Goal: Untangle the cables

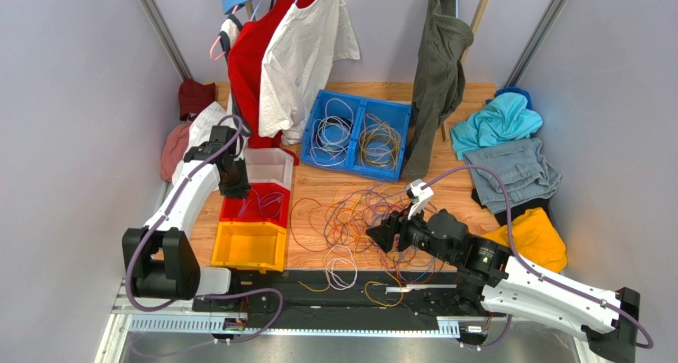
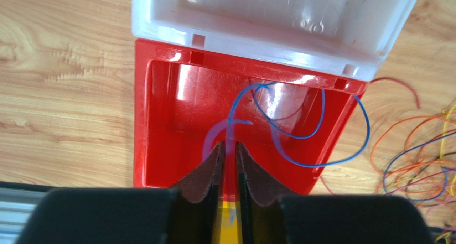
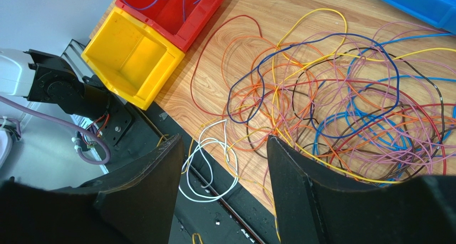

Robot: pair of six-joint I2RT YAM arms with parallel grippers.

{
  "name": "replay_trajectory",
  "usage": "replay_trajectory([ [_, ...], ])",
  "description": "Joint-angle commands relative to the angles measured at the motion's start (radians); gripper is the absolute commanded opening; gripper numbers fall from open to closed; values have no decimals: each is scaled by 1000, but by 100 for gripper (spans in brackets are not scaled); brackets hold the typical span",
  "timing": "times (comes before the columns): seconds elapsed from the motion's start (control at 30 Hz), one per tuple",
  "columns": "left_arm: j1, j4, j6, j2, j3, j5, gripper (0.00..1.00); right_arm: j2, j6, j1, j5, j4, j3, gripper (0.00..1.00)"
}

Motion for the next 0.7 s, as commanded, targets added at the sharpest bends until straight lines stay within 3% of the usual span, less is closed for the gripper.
replay_trajectory([
  [0.0, 5, -5, -19, -15, 32, 1, 34, -20, 14, -1, 1, 27, 21, 62],
  [0.07, 5, -6, -31, -53, 41, -16, 51, -31, 12, -1, 6, 21, 18, 62],
  [0.1, 5, -8, -36, -70, 52, -18, 67, -33, 12, -1, 11, 23, 15, 62],
  [0.13, 5, -9, -42, -87, 58, -21, 99, -31, 12, -1, 11, 26, 15, 62],
  [0.33, -49, 99, -141, -327, 35, 83, 99, 13, 17, -1, 3, 49, 15, 62],
  [0.43, -269, 199, -204, -369, 3, 39, 99, 35, 21, -1, 9, 58, 14, 62],
  [0.47, -407, 257, -233, -362, -6, 11, 99, 39, 23, -2, 15, 55, 17, 61],
  [0.57, -585, 369, -310, -272, -35, -1, 99, 39, 32, 1, 60, 15, 23, 61],
  [0.67, -682, 461, -356, -158, -63, -13, 99, 26, 44, -1, 123, -38, 34, 60],
])
